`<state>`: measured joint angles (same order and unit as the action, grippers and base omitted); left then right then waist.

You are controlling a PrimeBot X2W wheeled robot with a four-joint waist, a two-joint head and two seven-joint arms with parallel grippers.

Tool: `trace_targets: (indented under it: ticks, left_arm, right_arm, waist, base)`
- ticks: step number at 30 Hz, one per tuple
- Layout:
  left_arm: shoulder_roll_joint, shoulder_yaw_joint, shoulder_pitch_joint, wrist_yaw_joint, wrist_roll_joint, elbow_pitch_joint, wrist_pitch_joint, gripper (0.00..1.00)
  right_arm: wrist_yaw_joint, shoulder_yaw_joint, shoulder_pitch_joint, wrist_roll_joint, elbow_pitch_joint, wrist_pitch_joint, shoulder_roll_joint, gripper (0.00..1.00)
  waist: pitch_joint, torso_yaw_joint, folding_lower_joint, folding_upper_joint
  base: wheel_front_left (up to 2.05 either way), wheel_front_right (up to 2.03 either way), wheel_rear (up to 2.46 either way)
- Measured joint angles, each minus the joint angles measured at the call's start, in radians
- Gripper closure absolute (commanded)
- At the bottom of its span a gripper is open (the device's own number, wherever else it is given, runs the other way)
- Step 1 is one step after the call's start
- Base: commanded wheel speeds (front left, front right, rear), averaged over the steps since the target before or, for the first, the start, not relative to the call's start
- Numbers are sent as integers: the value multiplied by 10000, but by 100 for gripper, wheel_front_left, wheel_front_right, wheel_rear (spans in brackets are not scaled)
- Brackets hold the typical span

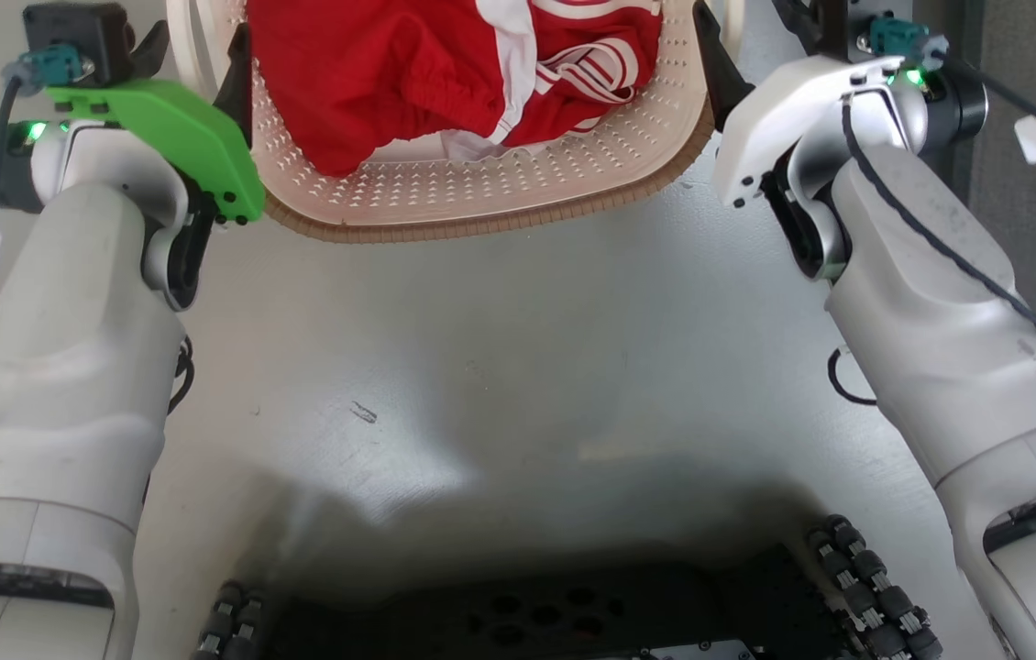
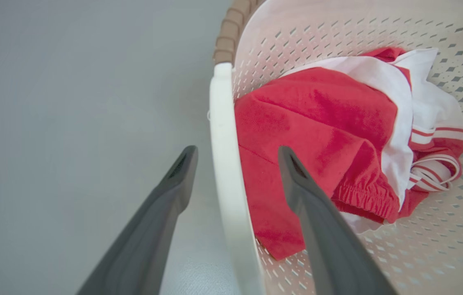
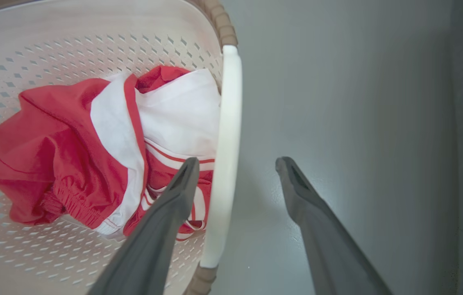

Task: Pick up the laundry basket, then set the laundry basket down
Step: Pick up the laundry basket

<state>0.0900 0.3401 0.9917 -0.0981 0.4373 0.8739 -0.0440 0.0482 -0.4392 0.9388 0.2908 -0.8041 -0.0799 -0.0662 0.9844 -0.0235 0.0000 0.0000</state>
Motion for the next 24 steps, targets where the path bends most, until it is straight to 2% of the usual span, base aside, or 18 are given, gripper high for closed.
trace_targets:
  ticks: [11,12,13,14,24]
  left_arm:
    - [-165,109,570,-90,119,840,257,2]
    - [-186,107,637,-107,184,894,257,36]
    - [-198,109,689,-117,209,934,257,82]
    - [-215,109,736,-119,257,991,290,100]
    - [-380,148,1025,-165,343,1540,305,100]
  right_arm:
    - [-42,-431,807,552,-552,456,-4,0]
    - [-42,-481,873,587,-596,456,-6,2]
    - [-42,-523,929,625,-640,458,-6,64]
    - [-42,-550,981,650,-685,460,-4,100]
    - [-35,-757,1291,1016,-1108,454,12,100]
  waist:
    - [93,105,0,0]
    - [103,113,0,0]
    - [114,120,0,0]
    - [123,126,0,0]
    - [157,158,0,0]
  base:
    - [0,0,0]
    - [0,0,0]
    - [0,0,0]
    - [0,0,0]
    - [0,0,0]
